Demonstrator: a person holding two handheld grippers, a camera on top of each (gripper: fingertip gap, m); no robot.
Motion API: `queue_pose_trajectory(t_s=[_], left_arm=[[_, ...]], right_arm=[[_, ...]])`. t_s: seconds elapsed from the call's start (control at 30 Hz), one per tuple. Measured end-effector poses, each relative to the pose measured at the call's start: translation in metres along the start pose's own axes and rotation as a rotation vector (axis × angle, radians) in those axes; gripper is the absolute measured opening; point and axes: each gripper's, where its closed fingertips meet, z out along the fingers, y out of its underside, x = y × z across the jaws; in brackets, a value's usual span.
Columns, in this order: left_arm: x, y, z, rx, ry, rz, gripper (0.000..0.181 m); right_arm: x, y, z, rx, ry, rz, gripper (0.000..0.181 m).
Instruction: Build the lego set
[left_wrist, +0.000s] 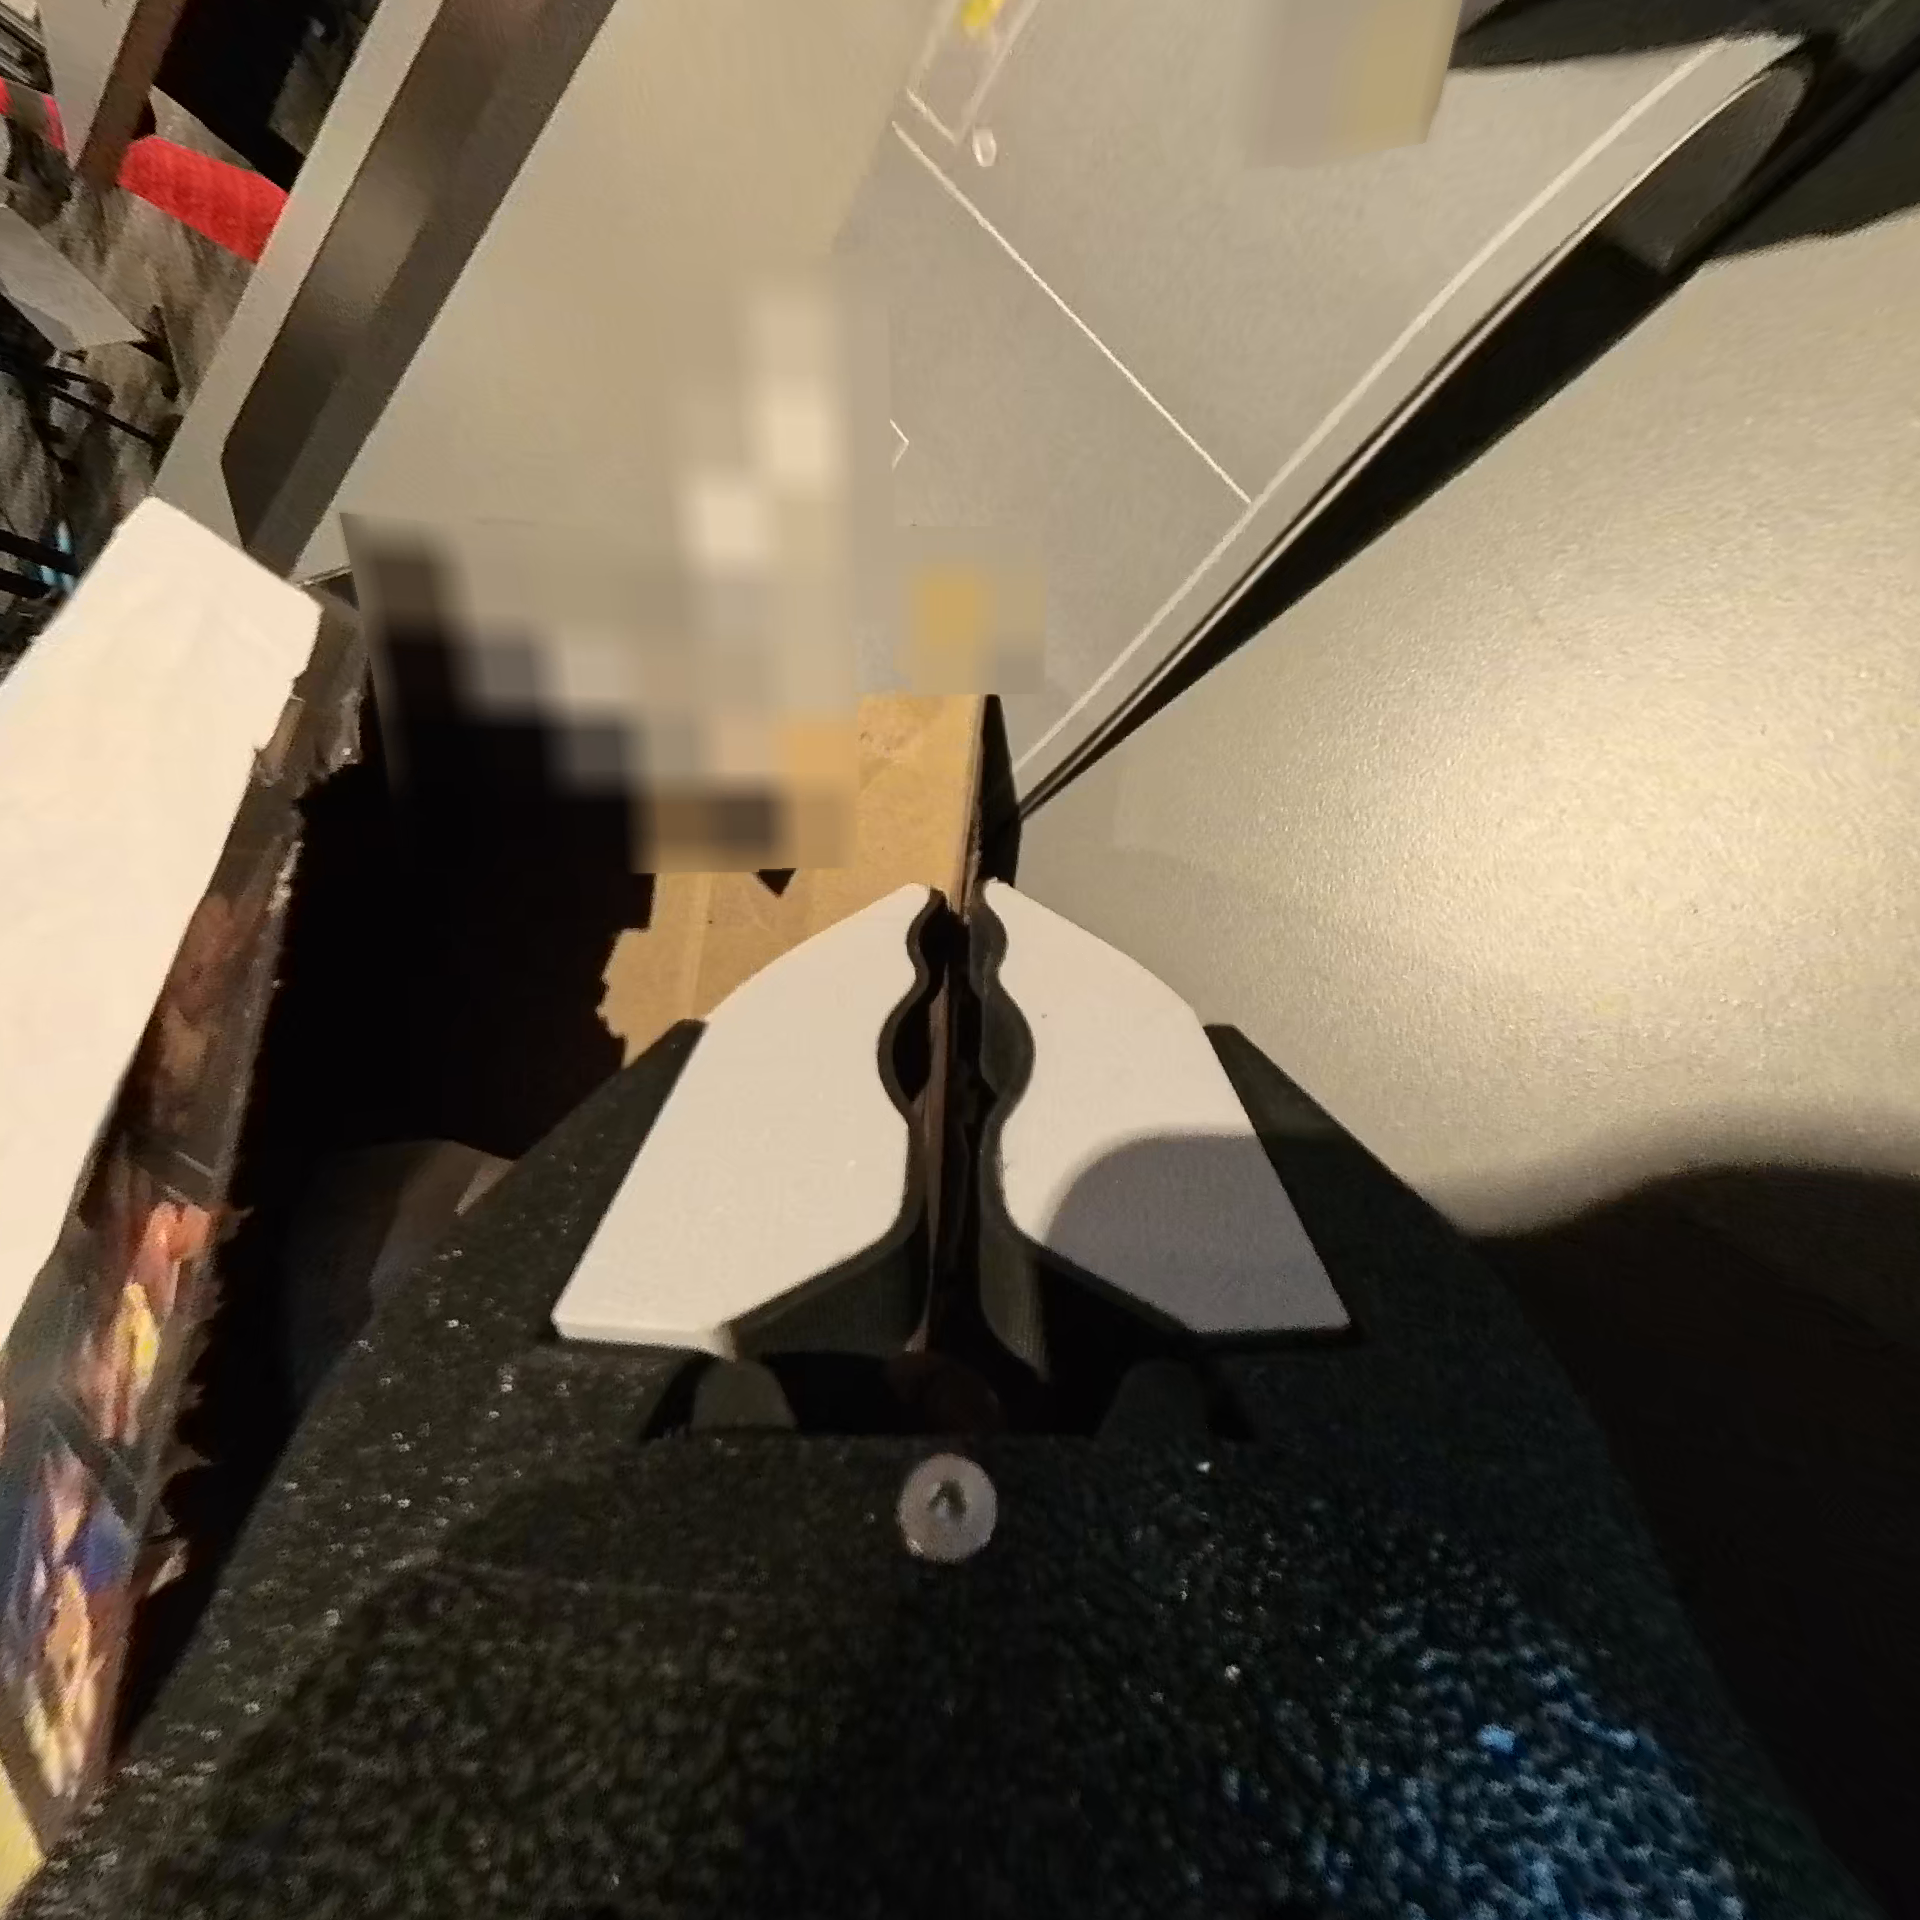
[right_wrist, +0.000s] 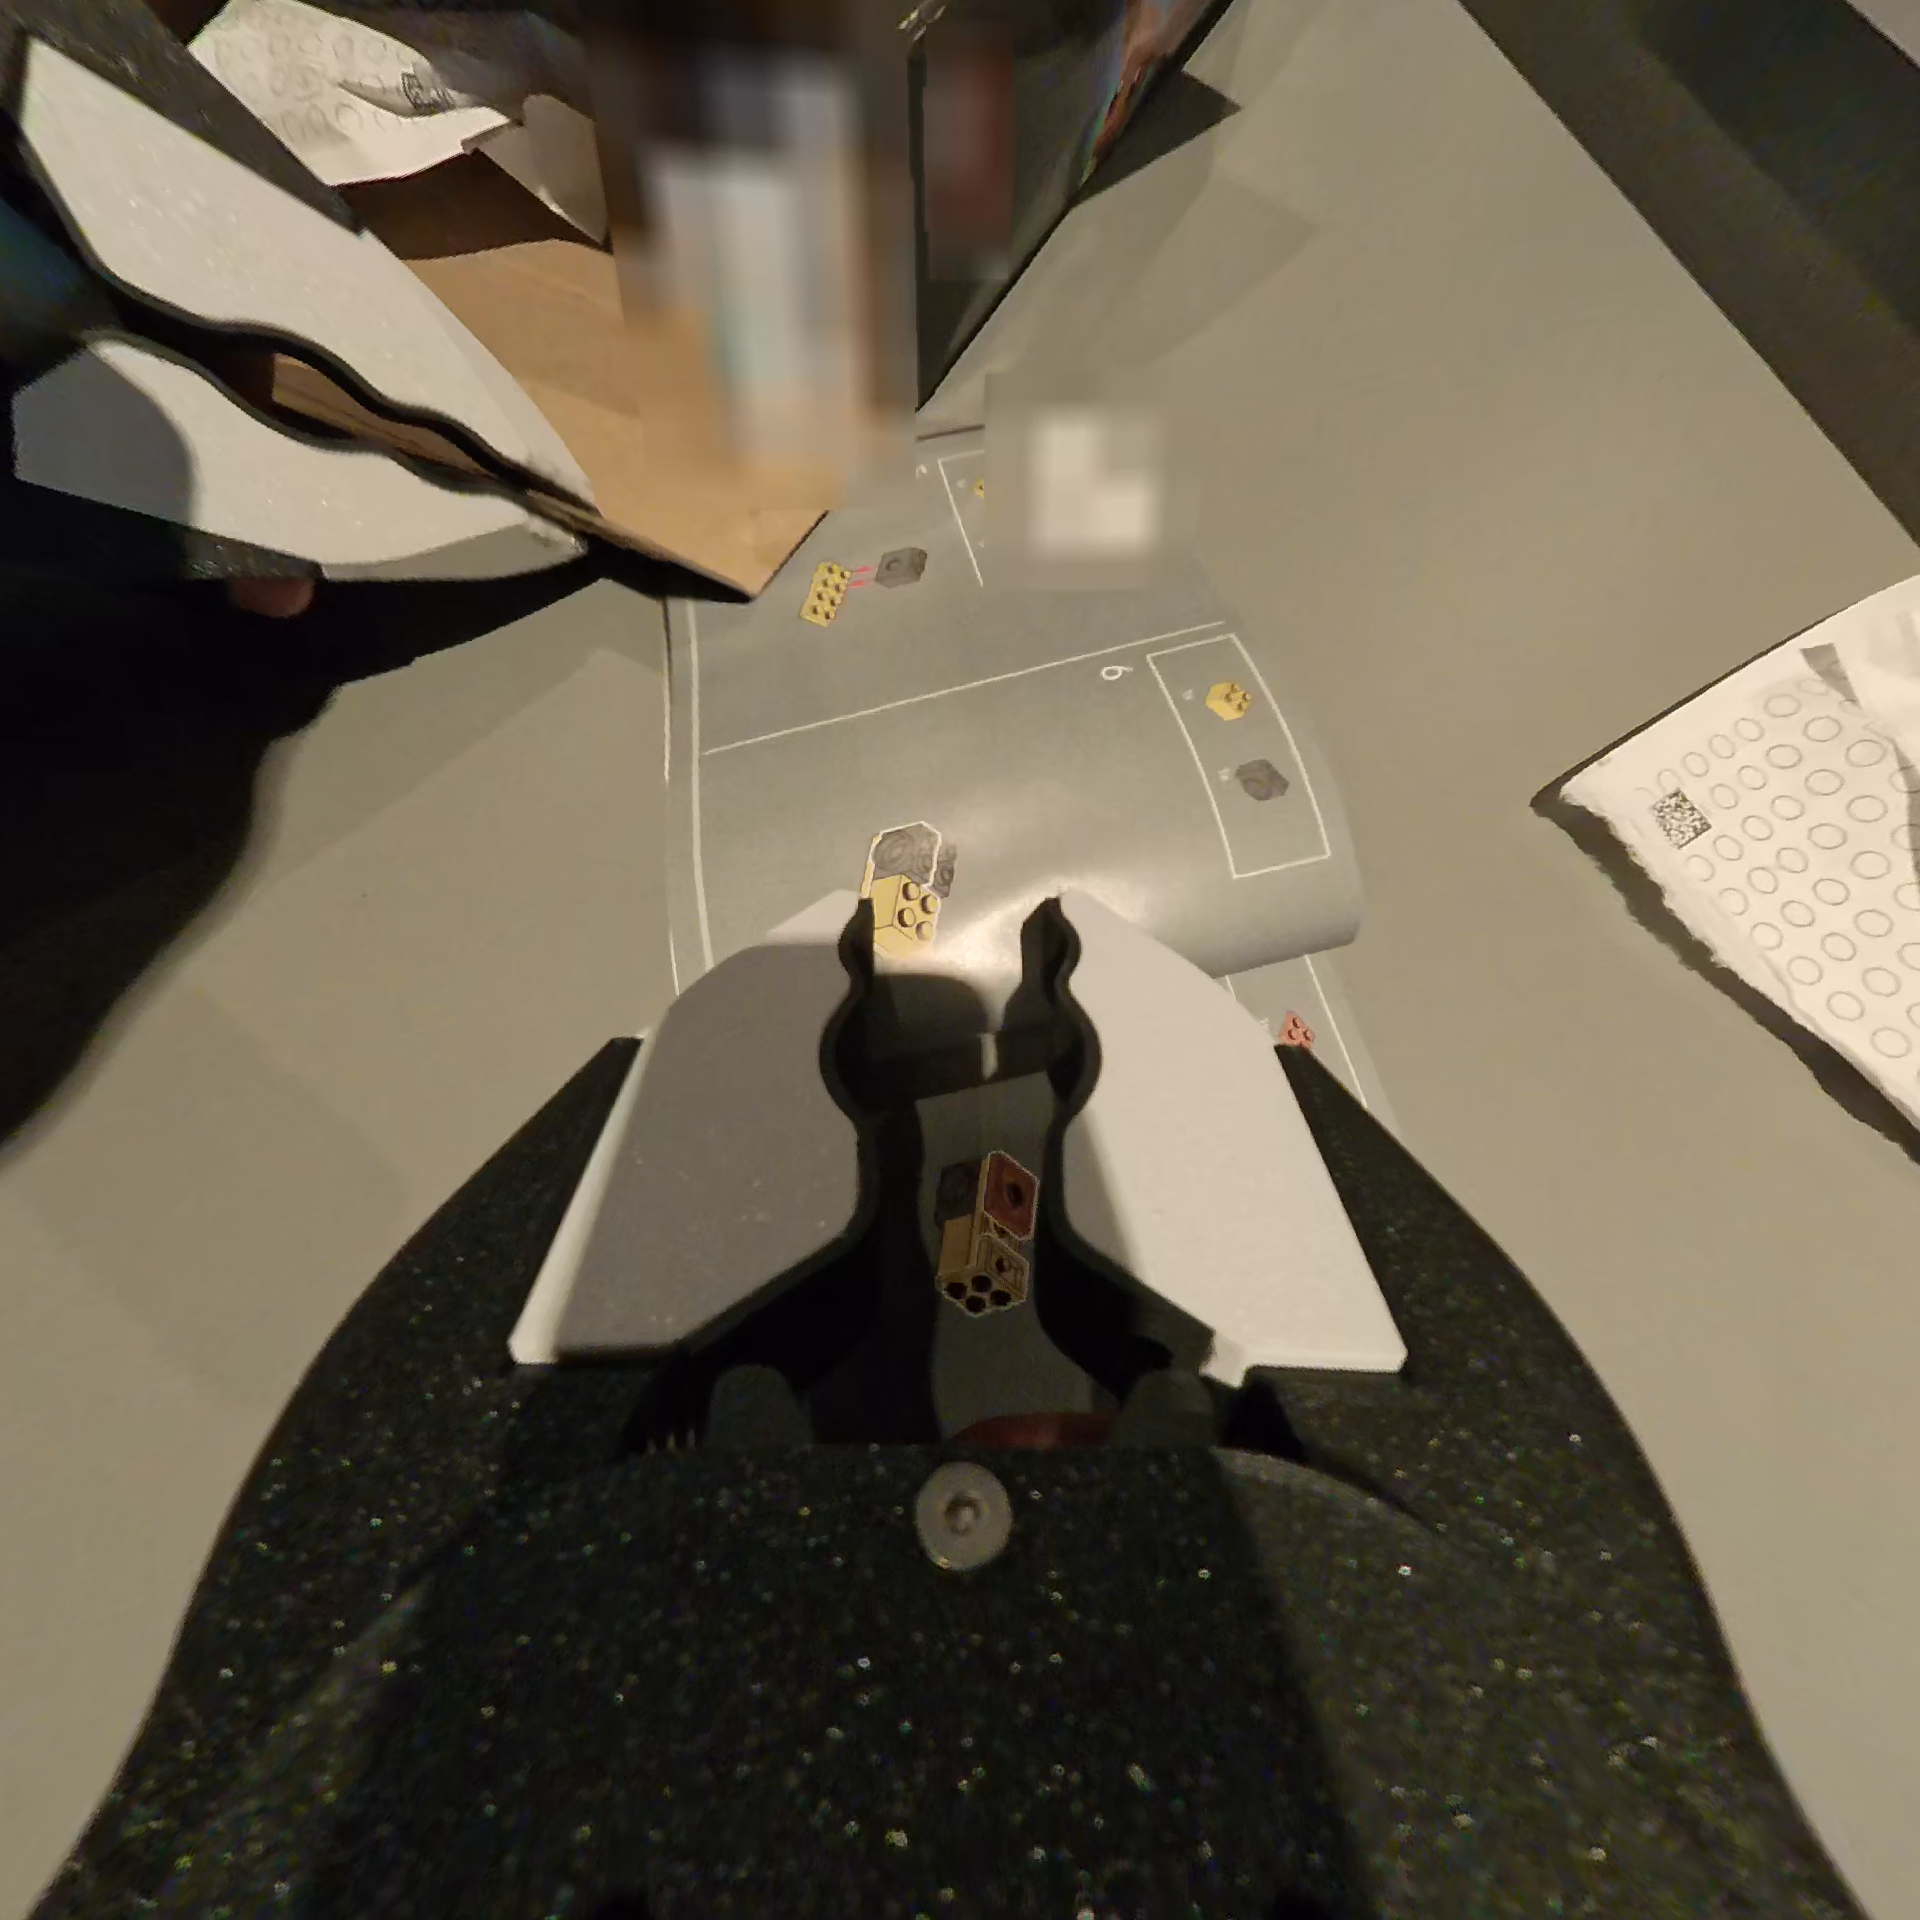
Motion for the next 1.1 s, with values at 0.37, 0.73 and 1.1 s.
queue_pose_trajectory(t_s=[0.37,0.73,1.1], left_arm=[[0.003,0.003,0.004,-0.033,0.0,0.032,0.013],[0.0,0.0,-0.001,-0.006,-0.011,0.016,0.015],[-0.001,-0.015,-0.012,0.094,0.008,-0.051,0.015]], right_arm=[[-0.003,-0.002,-0.004,0.029,-0.007,-0.02,0.037],[-0.004,-0.006,-0.01,0.059,-0.007,-0.037,0.042],[-0.008,-0.013,-0.024,0.099,-0.016,-0.042,0.046]])
